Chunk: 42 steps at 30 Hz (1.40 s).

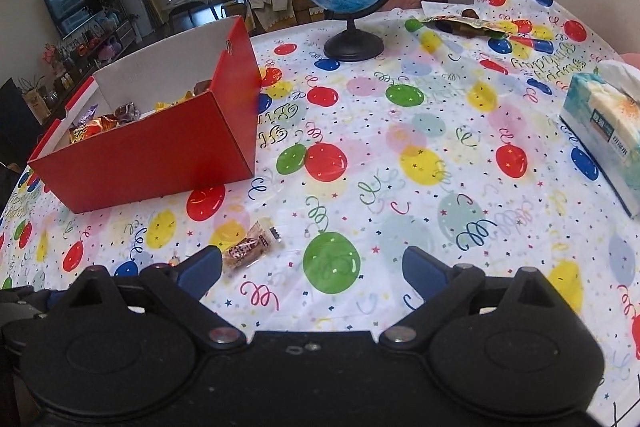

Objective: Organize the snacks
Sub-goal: 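Grasp the wooden stick with the left tool while the right tool grasps the clear-wrapped candy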

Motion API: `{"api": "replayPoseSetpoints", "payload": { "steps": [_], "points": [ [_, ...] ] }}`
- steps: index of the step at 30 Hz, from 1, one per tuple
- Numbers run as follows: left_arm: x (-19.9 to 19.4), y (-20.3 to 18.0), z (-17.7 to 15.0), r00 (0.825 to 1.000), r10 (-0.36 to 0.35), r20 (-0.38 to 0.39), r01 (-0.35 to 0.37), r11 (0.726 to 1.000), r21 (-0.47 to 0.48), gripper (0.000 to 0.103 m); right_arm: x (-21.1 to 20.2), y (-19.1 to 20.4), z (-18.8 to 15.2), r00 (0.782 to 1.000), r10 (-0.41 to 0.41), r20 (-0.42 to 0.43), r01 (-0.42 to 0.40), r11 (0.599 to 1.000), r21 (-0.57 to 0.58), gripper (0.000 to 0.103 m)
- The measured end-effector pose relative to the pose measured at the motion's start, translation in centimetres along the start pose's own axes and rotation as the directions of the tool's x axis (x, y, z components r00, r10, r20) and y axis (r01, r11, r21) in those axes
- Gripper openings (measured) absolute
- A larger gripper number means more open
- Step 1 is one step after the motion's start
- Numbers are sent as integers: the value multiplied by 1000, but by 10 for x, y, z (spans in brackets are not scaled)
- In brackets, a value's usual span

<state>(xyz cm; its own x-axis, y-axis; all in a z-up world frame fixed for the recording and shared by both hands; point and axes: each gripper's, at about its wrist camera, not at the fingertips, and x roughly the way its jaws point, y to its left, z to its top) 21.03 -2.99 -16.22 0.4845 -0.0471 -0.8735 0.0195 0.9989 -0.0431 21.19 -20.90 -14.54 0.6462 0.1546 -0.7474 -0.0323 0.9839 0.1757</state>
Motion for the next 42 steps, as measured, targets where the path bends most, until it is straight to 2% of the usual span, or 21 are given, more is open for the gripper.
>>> {"api": "replayPoseSetpoints", "payload": {
  "steps": [4, 7, 8, 10, 12, 14, 18, 23, 27, 38, 42],
  "points": [
    [4, -2, 0, 1000, -14, -14, 14, 1000, 11, 74, 5, 1, 1, 1000, 0, -9, 0, 1000, -3, 96],
    [5, -2, -1, 1000, -20, -11, 20, 1000, 11, 69, 8, 2, 2, 1000, 0, -16, 0, 1000, -4, 94],
    [5, -2, -1, 1000, -21, -4, 21, 1000, 13, 62, 9, 3, 2, 1000, 0, -18, 0, 1000, -5, 94],
    [5, -4, 0, 1000, -19, 0, 19, 1000, 23, 55, 10, 4, 3, 1000, -1, -22, 1, 1000, -7, 93],
    [7, -3, 0, 1000, -27, -5, 27, 999, 23, 52, 12, 4, 3, 1000, -2, -25, 2, 1000, -6, 93],
    [10, -3, -1, 999, -39, -22, 39, 999, 20, 38, 14, 4, 3, 1000, -3, -30, 3, 1000, -5, 92],
    [12, -3, 0, 998, -55, -28, 56, 998, 32, 32, 18, 5, 3, 999, -8, -38, 8, 1000, 3, 91],
    [12, 0, 2, 996, -85, -33, 87, 995, 40, 12, 24, 9, 5, 999, -17, -49, 17, 1000, 7, 87],
    [11, 9, 6, 995, -96, -17, 96, 995, 29, 10, 30, 15, 7, 998, -18, -59, 18, 1000, 1, 84],
    [12, 71, 20, 1000, -23, -10, 22, 994, -105, 10, 56, 43, 9, 994, 3, -112, -3, 1000, 0, 76],
    [13, 82, 19, 1000, -10, -15, 8, 993, -118, 10, 69, 50, 11, 990, -25, -142, 29, 999, 21, 72]
  ]
}}
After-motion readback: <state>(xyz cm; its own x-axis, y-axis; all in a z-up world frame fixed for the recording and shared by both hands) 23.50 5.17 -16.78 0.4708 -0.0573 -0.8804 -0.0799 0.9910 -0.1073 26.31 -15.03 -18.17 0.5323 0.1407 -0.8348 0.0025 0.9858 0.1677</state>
